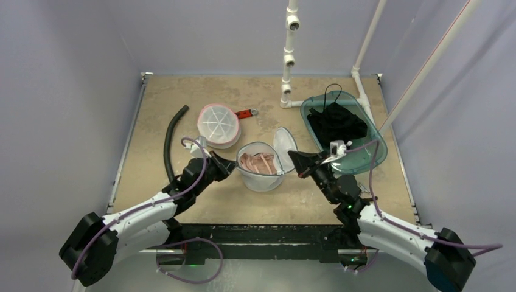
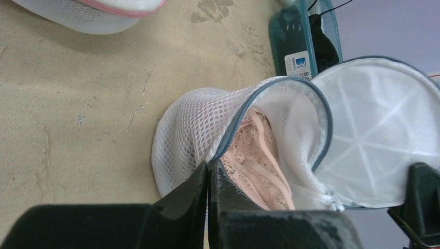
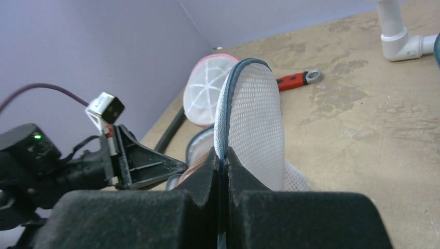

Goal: Unzip the laundry bag and remove the bra
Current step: Open the laundry bag at the center of the board.

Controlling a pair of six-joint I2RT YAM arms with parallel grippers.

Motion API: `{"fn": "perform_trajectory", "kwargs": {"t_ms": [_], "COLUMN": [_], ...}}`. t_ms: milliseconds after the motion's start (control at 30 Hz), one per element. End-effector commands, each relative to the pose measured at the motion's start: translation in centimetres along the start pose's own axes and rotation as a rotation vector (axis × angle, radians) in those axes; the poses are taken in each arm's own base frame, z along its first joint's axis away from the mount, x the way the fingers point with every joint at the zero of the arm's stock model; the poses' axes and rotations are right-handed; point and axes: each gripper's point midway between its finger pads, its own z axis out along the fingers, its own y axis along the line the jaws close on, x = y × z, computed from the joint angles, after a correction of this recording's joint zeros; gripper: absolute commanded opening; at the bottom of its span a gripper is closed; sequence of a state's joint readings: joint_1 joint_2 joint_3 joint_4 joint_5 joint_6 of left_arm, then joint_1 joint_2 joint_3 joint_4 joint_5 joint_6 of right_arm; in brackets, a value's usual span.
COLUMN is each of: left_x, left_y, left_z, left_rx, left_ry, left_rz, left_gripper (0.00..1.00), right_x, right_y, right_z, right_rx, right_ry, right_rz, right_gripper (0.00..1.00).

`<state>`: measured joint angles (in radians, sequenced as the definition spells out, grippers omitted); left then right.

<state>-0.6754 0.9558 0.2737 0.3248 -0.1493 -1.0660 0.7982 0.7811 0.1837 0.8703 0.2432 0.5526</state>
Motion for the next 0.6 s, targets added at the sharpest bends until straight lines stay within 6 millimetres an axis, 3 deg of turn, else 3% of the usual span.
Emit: {"fn": "perform_trajectory", "kwargs": {"t_ms": [0,133,233,433,567], "left_x": [0.1,-0.3,-1.1,-2.6,-1.2], "left_y": [0.1,-1.7,-3.7,-7.3,-8.0], "left_z": [-0.3,-0.7,-1.1,-1.0,0.6], "left_rx": [-0.001,0.049,0.091,0.174,0.195], "left_ry": [0.004,0.024,0.024,0.023,0.116], "left_rz": [0.009,0.043,0.071,0.193,0.272], "left_gripper": [0.07,0.44,0.59,0.68,0.68], "right_x": [-3.6,-3.0,-2.6,-1.7,-1.8], "right_y": [1.8,1.3,1.3,1.3,1.4], "right_z": [-1.3,-2.2,-2.7,-3.4,-4.0], "right_rx": [-0.082,-0.072,-0.086,-0.113,-0.130], "right_ry": [-0.147,-0.120,-0.102,-0.070,-0.086], "right_rz": [0.093,0.058,0.026,-0.008,-0.005], "right_gripper": [0.00,0.00,0.00,0.00,0.00]}}
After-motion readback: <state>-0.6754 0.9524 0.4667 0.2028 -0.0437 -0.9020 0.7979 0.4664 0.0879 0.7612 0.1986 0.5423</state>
